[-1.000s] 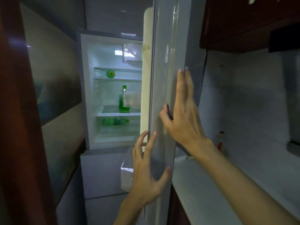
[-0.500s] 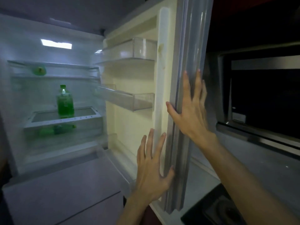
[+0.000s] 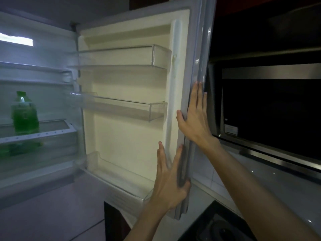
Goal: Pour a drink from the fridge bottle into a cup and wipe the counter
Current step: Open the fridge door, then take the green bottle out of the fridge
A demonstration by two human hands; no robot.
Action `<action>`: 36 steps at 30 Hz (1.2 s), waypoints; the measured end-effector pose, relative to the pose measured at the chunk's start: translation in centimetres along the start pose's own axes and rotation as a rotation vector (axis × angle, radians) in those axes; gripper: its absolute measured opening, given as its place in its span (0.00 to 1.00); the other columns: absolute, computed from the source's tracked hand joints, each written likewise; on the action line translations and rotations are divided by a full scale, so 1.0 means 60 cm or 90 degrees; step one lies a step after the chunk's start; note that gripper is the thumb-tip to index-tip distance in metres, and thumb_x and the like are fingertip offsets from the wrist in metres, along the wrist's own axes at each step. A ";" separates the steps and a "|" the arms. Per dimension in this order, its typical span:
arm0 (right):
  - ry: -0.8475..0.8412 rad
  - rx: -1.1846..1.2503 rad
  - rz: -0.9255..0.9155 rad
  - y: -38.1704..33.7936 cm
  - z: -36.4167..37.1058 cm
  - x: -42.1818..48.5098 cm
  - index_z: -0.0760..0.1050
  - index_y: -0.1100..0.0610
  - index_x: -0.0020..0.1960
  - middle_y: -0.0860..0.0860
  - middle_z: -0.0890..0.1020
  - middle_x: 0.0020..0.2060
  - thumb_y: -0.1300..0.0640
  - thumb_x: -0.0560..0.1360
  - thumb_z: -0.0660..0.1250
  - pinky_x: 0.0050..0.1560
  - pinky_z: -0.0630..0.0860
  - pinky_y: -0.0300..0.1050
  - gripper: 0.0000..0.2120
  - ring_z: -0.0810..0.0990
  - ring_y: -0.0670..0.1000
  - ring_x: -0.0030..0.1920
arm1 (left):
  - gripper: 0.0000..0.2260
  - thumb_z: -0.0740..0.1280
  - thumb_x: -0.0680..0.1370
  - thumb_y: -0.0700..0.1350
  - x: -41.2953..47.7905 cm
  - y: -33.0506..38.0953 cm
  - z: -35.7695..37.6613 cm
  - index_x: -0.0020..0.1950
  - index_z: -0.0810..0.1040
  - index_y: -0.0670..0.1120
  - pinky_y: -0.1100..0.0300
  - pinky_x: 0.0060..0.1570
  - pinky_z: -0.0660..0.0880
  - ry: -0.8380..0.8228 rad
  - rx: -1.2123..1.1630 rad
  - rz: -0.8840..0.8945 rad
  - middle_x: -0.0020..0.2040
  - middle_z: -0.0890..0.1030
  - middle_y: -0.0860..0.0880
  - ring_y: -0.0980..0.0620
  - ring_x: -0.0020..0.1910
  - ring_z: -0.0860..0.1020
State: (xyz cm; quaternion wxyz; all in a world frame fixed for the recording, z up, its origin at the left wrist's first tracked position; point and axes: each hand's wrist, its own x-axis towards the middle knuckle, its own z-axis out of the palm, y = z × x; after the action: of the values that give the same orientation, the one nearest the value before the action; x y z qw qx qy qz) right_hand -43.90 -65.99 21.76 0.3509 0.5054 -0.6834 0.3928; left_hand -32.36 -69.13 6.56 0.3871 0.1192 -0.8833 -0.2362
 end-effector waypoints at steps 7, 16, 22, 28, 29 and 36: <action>-0.039 0.041 0.057 0.061 0.018 0.029 0.33 0.62 0.79 0.57 0.37 0.79 0.62 0.77 0.64 0.79 0.38 0.57 0.45 0.37 0.57 0.79 | 0.46 0.69 0.74 0.50 0.056 -0.005 0.041 0.77 0.37 0.66 0.45 0.77 0.49 -0.042 -0.008 -0.014 0.71 0.18 0.55 0.45 0.77 0.30; -0.044 0.070 0.055 0.090 0.030 0.036 0.31 0.58 0.78 0.54 0.35 0.79 0.62 0.79 0.64 0.77 0.35 0.52 0.45 0.35 0.57 0.79 | 0.46 0.68 0.73 0.52 0.079 -0.006 0.079 0.78 0.37 0.63 0.50 0.73 0.39 -0.009 0.023 -0.017 0.71 0.18 0.51 0.44 0.74 0.25; -0.041 0.047 0.044 0.092 0.030 0.036 0.32 0.59 0.78 0.55 0.36 0.79 0.61 0.79 0.65 0.77 0.34 0.50 0.45 0.34 0.52 0.78 | 0.46 0.70 0.73 0.54 0.083 -0.002 0.084 0.77 0.37 0.64 0.50 0.70 0.39 -0.006 0.038 -0.039 0.71 0.17 0.52 0.43 0.75 0.26; -0.054 0.016 0.073 0.088 0.029 0.036 0.31 0.57 0.79 0.54 0.37 0.80 0.57 0.79 0.65 0.79 0.40 0.57 0.46 0.38 0.56 0.79 | 0.46 0.68 0.72 0.51 0.074 -0.017 0.060 0.77 0.37 0.66 0.40 0.77 0.51 -0.018 -0.036 -0.016 0.75 0.23 0.57 0.47 0.79 0.34; -0.052 0.001 0.092 0.086 0.028 0.035 0.33 0.56 0.79 0.54 0.39 0.80 0.56 0.79 0.65 0.79 0.44 0.59 0.46 0.41 0.59 0.79 | 0.46 0.68 0.73 0.50 0.072 -0.022 0.051 0.77 0.36 0.66 0.40 0.77 0.51 -0.028 -0.041 -0.018 0.76 0.26 0.57 0.48 0.79 0.35; 0.111 -0.075 0.140 0.007 0.029 -0.049 0.64 0.61 0.72 0.62 0.70 0.62 0.57 0.74 0.67 0.54 0.67 0.55 0.28 0.69 0.61 0.60 | 0.42 0.60 0.74 0.57 0.026 -0.084 -0.067 0.80 0.37 0.56 0.48 0.78 0.48 -0.050 0.037 -0.072 0.81 0.39 0.52 0.54 0.80 0.40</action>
State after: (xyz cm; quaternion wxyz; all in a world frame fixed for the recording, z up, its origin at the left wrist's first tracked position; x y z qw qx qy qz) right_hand -43.73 -66.24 18.34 0.3928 0.3697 -0.7236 0.4306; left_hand -30.27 -75.36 7.35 0.3348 0.1710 -0.8959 -0.2368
